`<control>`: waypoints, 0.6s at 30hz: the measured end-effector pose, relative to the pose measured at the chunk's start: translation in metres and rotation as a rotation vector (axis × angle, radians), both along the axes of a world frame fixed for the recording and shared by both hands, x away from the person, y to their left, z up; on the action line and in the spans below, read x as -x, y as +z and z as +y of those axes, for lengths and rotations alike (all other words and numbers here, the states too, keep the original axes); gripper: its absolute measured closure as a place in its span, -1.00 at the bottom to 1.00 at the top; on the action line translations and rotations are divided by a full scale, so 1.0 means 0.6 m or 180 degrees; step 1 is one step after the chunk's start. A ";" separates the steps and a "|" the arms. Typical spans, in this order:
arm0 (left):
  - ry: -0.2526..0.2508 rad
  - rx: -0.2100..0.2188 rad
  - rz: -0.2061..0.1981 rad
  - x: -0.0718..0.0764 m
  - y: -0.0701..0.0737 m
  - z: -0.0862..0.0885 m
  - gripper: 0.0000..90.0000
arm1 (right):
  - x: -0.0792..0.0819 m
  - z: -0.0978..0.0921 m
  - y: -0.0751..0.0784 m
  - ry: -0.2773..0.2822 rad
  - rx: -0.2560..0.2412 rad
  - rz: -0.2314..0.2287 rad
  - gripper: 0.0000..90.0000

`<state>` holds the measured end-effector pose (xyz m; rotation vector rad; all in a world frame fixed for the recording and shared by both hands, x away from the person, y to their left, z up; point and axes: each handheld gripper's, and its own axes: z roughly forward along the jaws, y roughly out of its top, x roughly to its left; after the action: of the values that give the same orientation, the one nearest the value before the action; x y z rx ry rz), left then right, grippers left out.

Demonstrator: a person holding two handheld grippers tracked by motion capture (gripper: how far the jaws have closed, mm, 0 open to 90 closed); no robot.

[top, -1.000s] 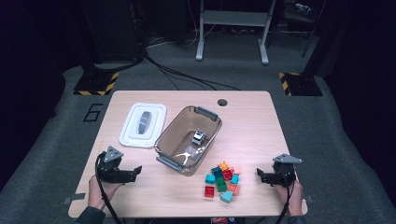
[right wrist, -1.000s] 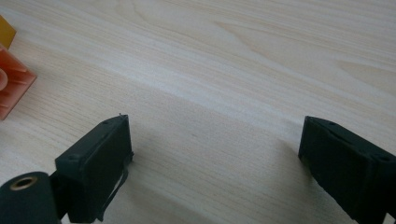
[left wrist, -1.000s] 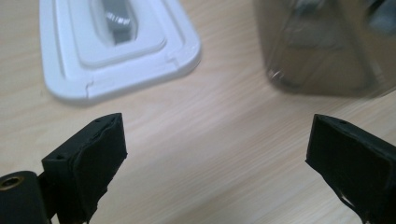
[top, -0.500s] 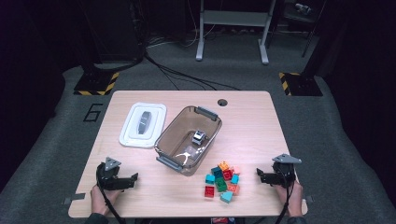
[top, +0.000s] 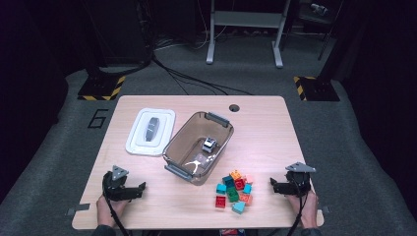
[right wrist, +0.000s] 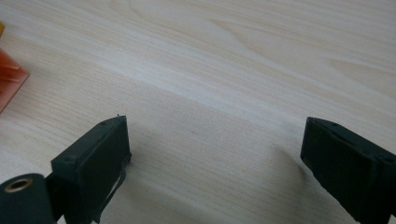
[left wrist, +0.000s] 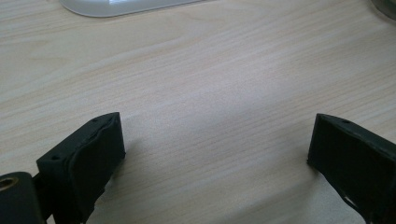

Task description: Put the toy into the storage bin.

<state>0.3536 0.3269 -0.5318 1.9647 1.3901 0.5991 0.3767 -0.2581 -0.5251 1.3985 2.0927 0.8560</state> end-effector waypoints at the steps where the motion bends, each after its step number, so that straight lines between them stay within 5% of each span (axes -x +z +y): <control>1: 0.0005 -0.0003 -0.0004 0.000 0.000 -0.001 -0.92 | -0.001 0.003 0.001 0.0034 -0.0020 0.0009 -0.89; 8: -0.0006 0.0001 0.0001 -0.001 0.000 -0.001 -0.91 | 0.014 0.040 0.020 0.0336 -0.0266 -0.0070 -0.83; 18: -0.0009 -0.0001 -0.0002 -0.001 0.000 -0.001 -0.90 | 0.000 0.099 0.054 0.0588 -0.0617 0.0310 -1.00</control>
<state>0.3543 0.3265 -0.5317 1.9663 1.3868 0.5986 0.3767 -0.1987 -0.4926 1.3825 2.2918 1.1107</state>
